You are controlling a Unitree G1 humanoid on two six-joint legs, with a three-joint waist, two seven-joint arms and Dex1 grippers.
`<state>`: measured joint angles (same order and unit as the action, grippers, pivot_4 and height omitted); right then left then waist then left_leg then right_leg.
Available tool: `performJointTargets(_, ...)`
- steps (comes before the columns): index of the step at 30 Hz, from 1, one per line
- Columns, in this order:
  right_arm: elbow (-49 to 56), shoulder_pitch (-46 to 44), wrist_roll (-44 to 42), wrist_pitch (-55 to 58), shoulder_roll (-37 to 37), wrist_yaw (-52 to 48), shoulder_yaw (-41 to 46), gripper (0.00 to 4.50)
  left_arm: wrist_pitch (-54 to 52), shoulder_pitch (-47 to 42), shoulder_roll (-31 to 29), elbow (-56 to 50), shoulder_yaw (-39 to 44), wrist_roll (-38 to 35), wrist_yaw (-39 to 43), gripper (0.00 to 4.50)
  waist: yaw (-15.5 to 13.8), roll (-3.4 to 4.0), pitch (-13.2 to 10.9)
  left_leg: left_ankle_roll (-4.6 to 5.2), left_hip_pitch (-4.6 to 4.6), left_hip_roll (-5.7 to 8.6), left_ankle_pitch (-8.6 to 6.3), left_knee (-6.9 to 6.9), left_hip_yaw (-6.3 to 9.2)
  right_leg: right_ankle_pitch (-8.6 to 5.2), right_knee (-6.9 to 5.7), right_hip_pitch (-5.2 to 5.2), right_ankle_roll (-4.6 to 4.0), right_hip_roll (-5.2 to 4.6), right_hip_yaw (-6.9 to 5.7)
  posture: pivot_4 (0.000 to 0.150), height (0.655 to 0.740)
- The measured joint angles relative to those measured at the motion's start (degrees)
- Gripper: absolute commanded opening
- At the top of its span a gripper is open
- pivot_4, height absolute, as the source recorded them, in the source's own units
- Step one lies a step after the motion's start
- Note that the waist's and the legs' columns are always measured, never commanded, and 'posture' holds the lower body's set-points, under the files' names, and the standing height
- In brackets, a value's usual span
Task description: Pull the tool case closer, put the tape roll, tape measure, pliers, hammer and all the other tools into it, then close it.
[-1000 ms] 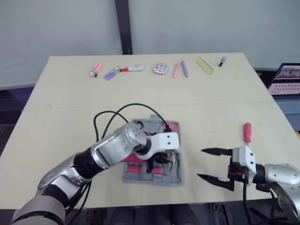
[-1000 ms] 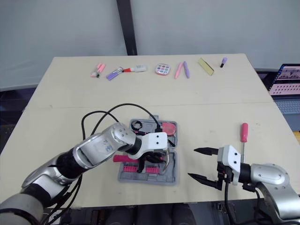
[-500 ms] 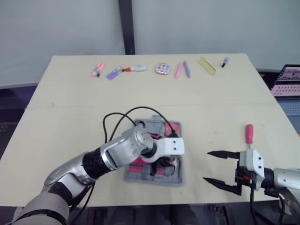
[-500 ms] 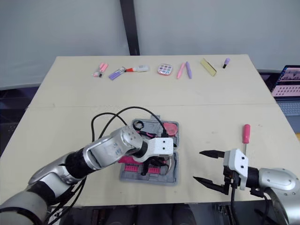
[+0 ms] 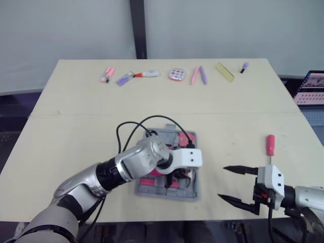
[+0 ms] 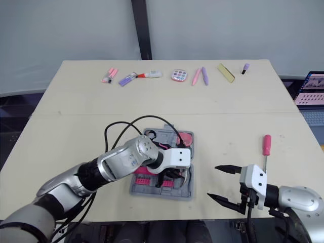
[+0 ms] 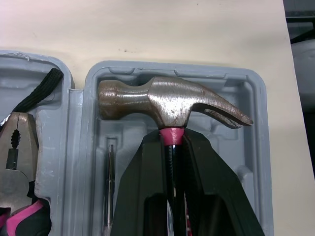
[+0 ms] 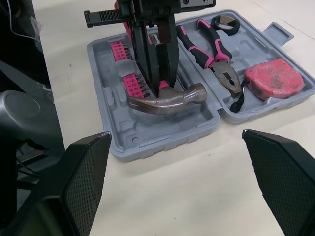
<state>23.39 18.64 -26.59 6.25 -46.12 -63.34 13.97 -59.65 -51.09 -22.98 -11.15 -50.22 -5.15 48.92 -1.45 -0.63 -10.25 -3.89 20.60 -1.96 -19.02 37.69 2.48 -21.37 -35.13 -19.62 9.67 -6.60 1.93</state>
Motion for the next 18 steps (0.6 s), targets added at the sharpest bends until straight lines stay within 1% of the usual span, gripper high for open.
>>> performJointTargets(18, 1.28, 2.12, -0.08, 0.23, 0.0, 1.21, 1.57, 4.5, 4.28, 0.05, 3.84, 5.43, -1.91, 3.54, 0.71, 0.03, -0.02, 0.0, 0.0, 0.02, 0.03, 0.0, -0.01, 0.04, 0.0, 0.0, -0.01, -0.01, 0.01, 0.0, 0.0, 0.15, 0.74)
